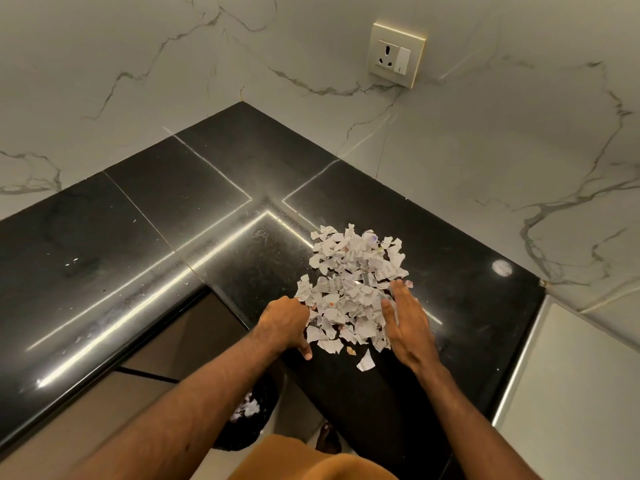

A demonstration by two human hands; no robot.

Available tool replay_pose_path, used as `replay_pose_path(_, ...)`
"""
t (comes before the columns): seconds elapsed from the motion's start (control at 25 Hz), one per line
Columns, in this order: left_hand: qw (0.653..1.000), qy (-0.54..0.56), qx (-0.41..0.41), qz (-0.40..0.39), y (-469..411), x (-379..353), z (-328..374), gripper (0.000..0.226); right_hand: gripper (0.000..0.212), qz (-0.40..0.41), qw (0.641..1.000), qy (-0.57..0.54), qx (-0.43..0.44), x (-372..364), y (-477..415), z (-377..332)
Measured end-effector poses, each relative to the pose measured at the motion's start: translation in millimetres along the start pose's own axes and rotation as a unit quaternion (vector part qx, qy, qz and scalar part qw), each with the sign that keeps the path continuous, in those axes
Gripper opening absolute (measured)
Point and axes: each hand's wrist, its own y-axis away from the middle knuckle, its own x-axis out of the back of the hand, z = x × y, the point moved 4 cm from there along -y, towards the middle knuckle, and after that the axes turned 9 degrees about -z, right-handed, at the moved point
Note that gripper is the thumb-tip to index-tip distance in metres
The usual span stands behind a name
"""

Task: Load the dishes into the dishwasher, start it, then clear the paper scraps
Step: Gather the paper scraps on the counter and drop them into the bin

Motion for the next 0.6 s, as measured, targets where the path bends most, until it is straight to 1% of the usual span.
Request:
replay_pose_path(0.08, 1.0, 0.018, 0.002, 0.012, 4, -4, -3, 0.084, 0.071, -0.068, 0.996, 0.037, 0.037, -7, 1, -5)
replay_pose_path(0.16, 0.998, 0.048, 0.007, 0.029, 6, -9, -6, 0.098, 0.069, -0.096, 0.994, 0.017, 0.051, -8, 5, -7)
replay_pose_path(0.24, 0.995, 0.091, 0.017, 0.045, 9, -15, -12, 0.114, 0.066, -0.066, 0.997, -0.031, 0.034, 3, 8, -9)
replay_pose_path(0.32, 0.988, 0.137, 0.012, 0.064, 11, -18, -19, 0.118, 0.061, -0.029, 0.999, -0.021, 0.019, 20, 13, -9)
replay_pose_path(0.36, 0.983, 0.165, 0.003, 0.075, 11, -18, -23, 0.12, 0.061, -0.033, 0.999, -0.008, 0.013, 27, 16, -9)
replay_pose_path(0.44, 0.97, 0.222, -0.018, 0.096, 9, -14, -28, 0.125, 0.068, -0.095, 0.995, 0.004, -0.007, 34, 24, -9)
replay_pose_path(0.52, 0.964, 0.244, -0.036, 0.102, 3, -9, -27, 0.129, 0.078, -0.151, 0.988, 0.013, -0.024, 33, 28, -11)
replay_pose_path(0.6, 0.965, 0.244, -0.048, 0.081, -6, -8, -21, 0.129, 0.081, -0.163, 0.986, 0.004, -0.024, 27, 26, -17)
